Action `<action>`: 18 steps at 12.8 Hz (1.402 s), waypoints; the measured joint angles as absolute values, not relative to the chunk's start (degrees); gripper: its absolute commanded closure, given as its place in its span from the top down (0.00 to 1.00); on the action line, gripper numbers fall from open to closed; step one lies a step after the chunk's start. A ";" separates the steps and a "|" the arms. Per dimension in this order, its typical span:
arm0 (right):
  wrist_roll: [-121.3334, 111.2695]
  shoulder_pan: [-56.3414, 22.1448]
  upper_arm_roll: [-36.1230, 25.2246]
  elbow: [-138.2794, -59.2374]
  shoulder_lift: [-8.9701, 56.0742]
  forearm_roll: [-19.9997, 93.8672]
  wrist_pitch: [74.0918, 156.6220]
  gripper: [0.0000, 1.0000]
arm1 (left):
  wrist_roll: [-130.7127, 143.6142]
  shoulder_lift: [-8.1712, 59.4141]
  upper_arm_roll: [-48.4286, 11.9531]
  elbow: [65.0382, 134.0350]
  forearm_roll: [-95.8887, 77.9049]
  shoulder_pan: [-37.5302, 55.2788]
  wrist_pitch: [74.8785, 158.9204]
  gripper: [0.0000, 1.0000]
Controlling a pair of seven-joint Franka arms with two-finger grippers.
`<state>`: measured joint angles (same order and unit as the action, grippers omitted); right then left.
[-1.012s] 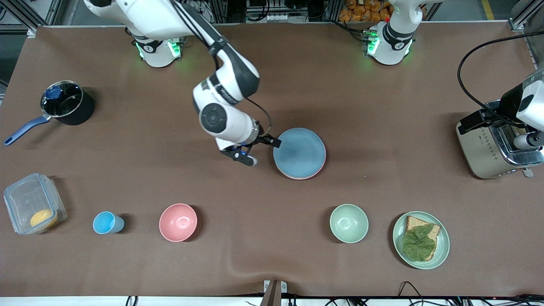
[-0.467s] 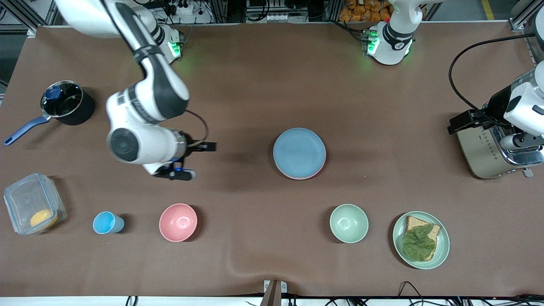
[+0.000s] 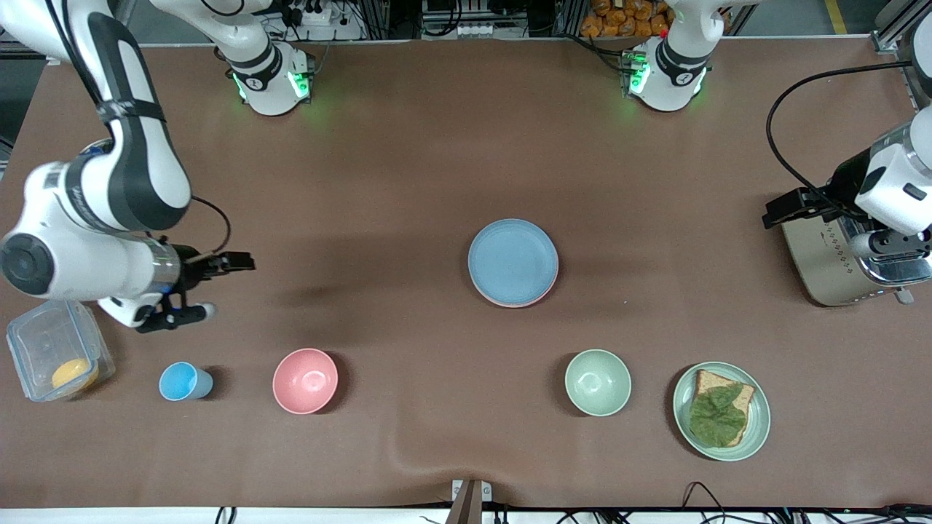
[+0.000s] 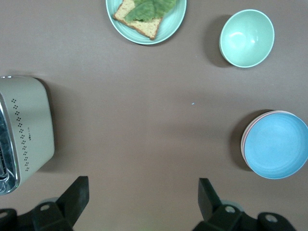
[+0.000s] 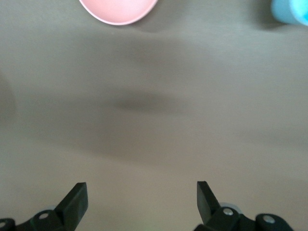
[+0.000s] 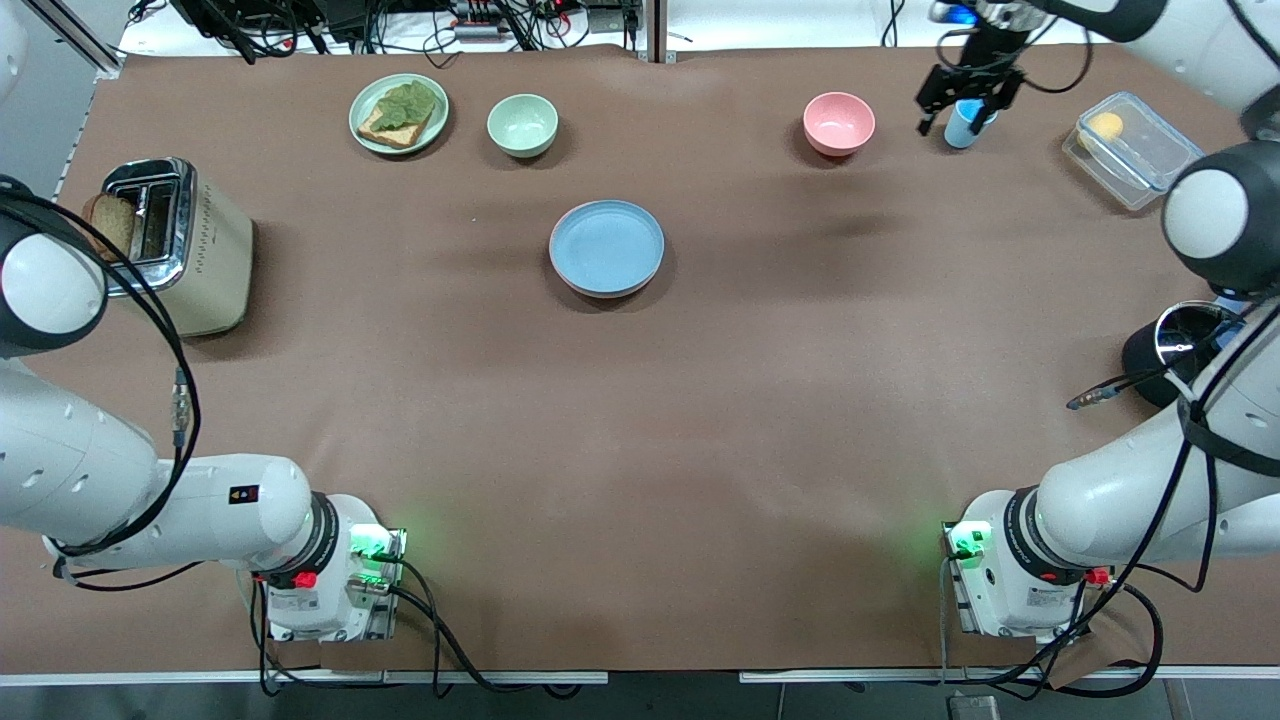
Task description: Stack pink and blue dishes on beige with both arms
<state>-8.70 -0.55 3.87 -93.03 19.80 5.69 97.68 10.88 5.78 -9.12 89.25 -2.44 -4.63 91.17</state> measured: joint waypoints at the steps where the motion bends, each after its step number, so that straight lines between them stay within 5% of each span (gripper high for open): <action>1: -8.89 -0.65 4.20 -96.22 16.32 4.16 99.94 1.00 | 10.88 5.79 -10.04 89.27 -2.44 -4.59 91.13 1.00; 4: -8.89 -1.47 5.35 -105.20 4.09 2.66 103.11 1.00 | 10.88 5.86 -11.52 89.29 -2.44 -4.19 91.08 1.00; 6: -8.89 -1.08 5.10 -103.33 0.36 2.16 98.50 1.00 | 10.89 5.96 -11.73 89.30 -2.44 -3.91 91.04 1.00; 18: -9.97 3.42 0.82 -91.03 0.12 0.78 89.72 1.00 | 10.88 5.01 -10.34 88.41 -2.44 -8.53 90.86 1.00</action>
<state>-9.97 3.42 0.82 -91.03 0.12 0.78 89.72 10.88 5.01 -10.34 88.41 -2.44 -8.53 90.86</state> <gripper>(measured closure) 0.000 0.000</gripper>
